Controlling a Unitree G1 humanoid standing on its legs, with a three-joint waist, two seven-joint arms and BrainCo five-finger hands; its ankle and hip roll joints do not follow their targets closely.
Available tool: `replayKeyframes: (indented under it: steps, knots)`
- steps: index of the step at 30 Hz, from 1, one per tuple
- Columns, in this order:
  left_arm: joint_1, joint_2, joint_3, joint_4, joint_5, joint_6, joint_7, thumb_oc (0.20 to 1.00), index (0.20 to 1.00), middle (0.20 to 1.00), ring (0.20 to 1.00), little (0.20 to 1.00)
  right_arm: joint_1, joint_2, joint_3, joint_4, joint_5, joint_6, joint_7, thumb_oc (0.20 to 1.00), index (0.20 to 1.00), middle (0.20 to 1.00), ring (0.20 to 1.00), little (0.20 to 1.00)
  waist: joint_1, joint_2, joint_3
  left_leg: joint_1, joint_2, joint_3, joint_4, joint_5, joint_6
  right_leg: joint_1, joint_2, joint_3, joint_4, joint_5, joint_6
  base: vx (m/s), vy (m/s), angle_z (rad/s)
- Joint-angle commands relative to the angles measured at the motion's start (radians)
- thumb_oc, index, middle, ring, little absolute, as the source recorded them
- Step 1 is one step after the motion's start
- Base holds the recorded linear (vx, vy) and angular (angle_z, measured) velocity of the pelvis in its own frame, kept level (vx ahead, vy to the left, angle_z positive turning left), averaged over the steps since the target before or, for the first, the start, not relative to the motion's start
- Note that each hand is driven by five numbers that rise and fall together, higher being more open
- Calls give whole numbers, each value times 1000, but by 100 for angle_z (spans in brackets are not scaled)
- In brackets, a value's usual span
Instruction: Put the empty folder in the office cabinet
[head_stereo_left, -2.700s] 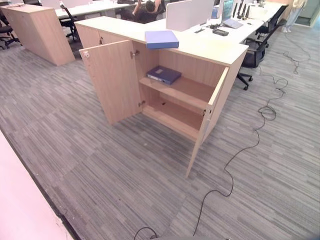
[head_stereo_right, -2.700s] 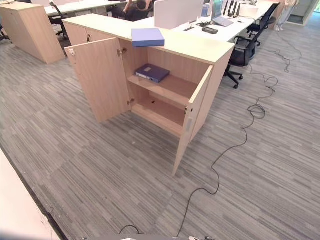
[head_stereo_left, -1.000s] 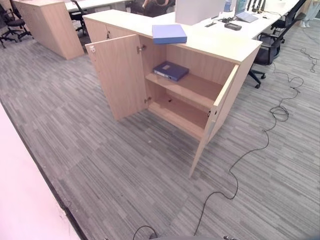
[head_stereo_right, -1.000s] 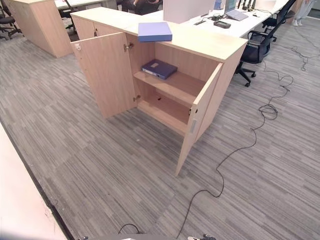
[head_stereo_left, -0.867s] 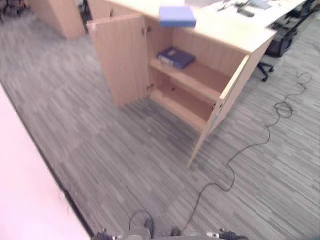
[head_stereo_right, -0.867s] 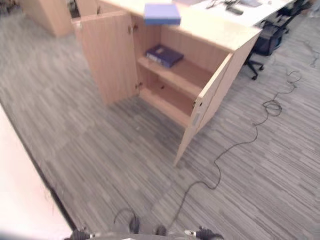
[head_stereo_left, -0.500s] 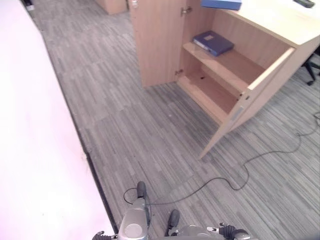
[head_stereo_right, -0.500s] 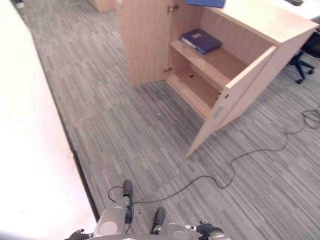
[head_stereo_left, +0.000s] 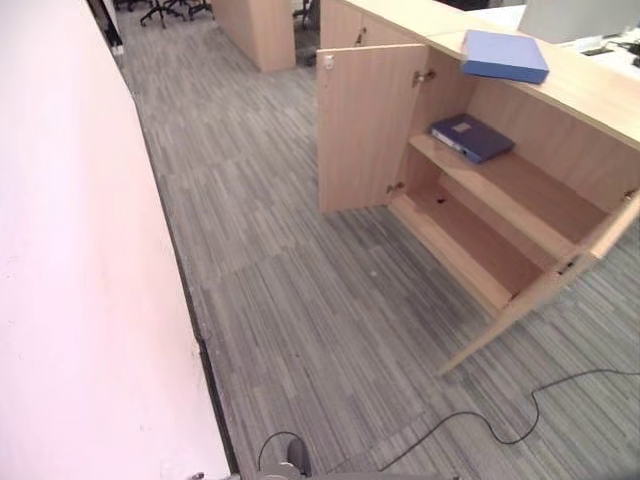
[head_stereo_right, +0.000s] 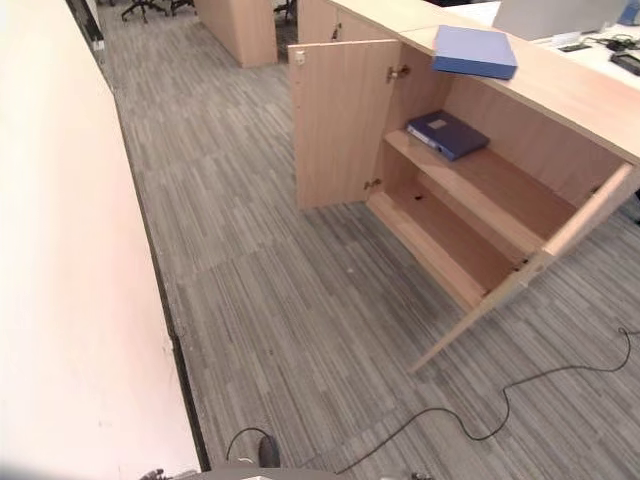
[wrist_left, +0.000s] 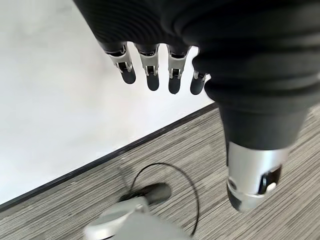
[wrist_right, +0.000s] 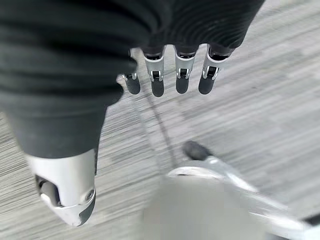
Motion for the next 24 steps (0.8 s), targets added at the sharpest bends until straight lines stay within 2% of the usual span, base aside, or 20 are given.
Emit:
replayKeyframes:
  steps: [1, 2, 4, 5, 6, 7, 8, 9, 10, 11, 12, 13, 16, 18, 19, 24]
  knots:
    - [7, 25, 11, 14, -12, -12, 13, 1000, 1000, 1000, 1000, 1000, -17, 0, 15, -7, -20, 7, 9, 1000, 1000, 1000, 1000, 1000, 22, -45, 30, -17, -85, -82, -1, -58, -42, 73, -238, 36, -11, 372, 136, 183, 238, 34]
    - [1, 34, 5, 11, -9, -10, 13, 1000, 1000, 1000, 1000, 1000, -15, 2, 11, -14, -10, 8, 8, 1000, 1000, 1000, 1000, 1000, 14, -42, 38, 4, -109, -103, -3, -78, -24, 46, -280, 52, 74, 440, 125, 78, 163, 38]
    - [0, 38, 3, 11, -9, -10, 11, 1000, 1000, 1000, 1000, 1000, -11, 7, 16, -16, -8, 7, 8, 1000, 1000, 1000, 1000, 1000, 8, -42, 45, 19, -113, -110, -3, -91, -16, 16, -291, 70, 118, 463, 121, 107, 137, 42]
    - [-1, 42, 1, 11, -8, -10, 11, 1000, 1000, 1000, 1000, 1000, -10, 9, 17, -18, -5, 6, 8, 1000, 1000, 1000, 1000, 1000, 5, -39, 51, 29, -108, -114, -3, -101, -13, -20, -283, 94, 140, 458, 113, 69, 57, 29]
    - [-4, 45, -2, 10, -4, -10, 10, 1000, 1000, 1000, 1000, 1000, -12, 12, 20, -18, 1, 6, 9, 1000, 1000, 1000, 1000, 1000, -2, -30, 62, 30, -91, -110, -3, -84, -9, -71, -249, 94, 131, 441, 75, 150, -51, 18]
    - [-5, 50, -4, 9, -2, -9, 10, 1000, 1000, 1000, 1000, 1000, -14, 18, 13, -19, 31, 6, 7, 1000, 1000, 1000, 1000, 1000, -23, -15, 88, 63, -65, -132, -3, -88, -14, -146, -172, 122, 107, 389, 58, 189, -106, -7]
    - [-5, 52, -4, 8, -3, -7, 8, 1000, 1000, 1000, 1000, 1000, -17, 19, 8, -22, 50, 5, 7, 1000, 1000, 1000, 1000, 1000, -37, -10, 107, 88, -56, -145, -3, -95, -16, -191, -125, 144, 93, 375, 57, 205, -98, -5]
    - [-5, 52, -4, 8, -3, -7, 8, 1000, 1000, 1000, 1000, 1000, -17, 18, 8, -22, 50, 5, 7, 1000, 1000, 1000, 1000, 1000, -36, -9, 109, 90, -55, -145, -3, -96, -17, -190, -124, 144, 94, 374, 56, 145, -58, 26]
    - [-4, 53, -2, 8, -4, -7, 8, 1000, 1000, 1000, 1000, 1000, -20, 20, 6, -23, 63, 5, 9, 1000, 1000, 1000, 1000, 1000, -47, -8, 126, 112, -51, -157, -3, -101, -19, -215, -90, 163, 79, 371, 60, 323, -51, 64]
    - [-1, 54, -5, 14, 12, -4, 2, 1000, 1000, 1000, 1000, 1000, -22, 21, 5, -23, 80, 0, 6, 1000, 1000, 1000, 1000, 1000, -91, -25, 147, 168, -66, -210, -3, -129, -23, -294, 38, 201, -23, 379, 75, 330, -49, 61]
    - [0, 54, -5, 13, 12, -4, 2, 1000, 1000, 1000, 1000, 1000, -22, 21, 6, -23, 80, 0, 6, 1000, 1000, 1000, 1000, 1000, -92, -22, 149, 172, -63, -211, -3, -132, -24, -289, 41, 199, -26, 379, 75, 366, -45, 64]
    - [3, 54, -5, 22, 22, -4, -1, 1000, 1000, 1000, 1000, 1000, -21, 20, 10, -20, 72, 0, 7, 1000, 1000, 1000, 1000, 1000, -99, -30, 151, 190, -69, -228, -3, -146, -23, -307, 74, 199, -72, 393, 79, 189, -38, 69]
    - [9, 59, 2, 36, 42, -1, -7, 1000, 1000, 1000, 1000, 1000, -17, 18, 22, -17, 45, 0, 10, 1000, 1000, 1000, 1000, 1000, -107, -49, 145, 213, -82, -261, -3, -167, -25, -322, 102, 157, -174, 436, 100, 247, -85, 52]
    - [12, 60, 4, 40, 47, 0, -9, 1000, 1000, 1000, 1000, 1000, -12, 19, 23, -14, 41, 0, 11, 1000, 1000, 1000, 1000, 1000, -110, -50, 142, 220, -79, -274, -3, -172, -27, -304, 111, 154, -204, 430, 98, 202, -104, 55]
    - [21, 59, 14, 50, 58, 1, -6, 1000, 1000, 1000, 1000, 1000, -3, 19, 23, 0, 36, 0, 10, 1000, 1000, 1000, 1000, 1000, -105, -55, 123, 229, -76, -280, -3, -192, -29, -284, 119, 157, -226, 435, 88, 227, -149, 64]
    - [21, 45, 12, 51, 53, 0, -1, 1000, 1000, 1000, 1000, 1000, 3, 15, 12, 11, 57, -5, 7, 1000, 1000, 1000, 1000, 1000, -112, -45, 95, 230, -15, -265, -3, -199, -60, -266, 131, 146, -223, 420, 73, 205, -157, 21]
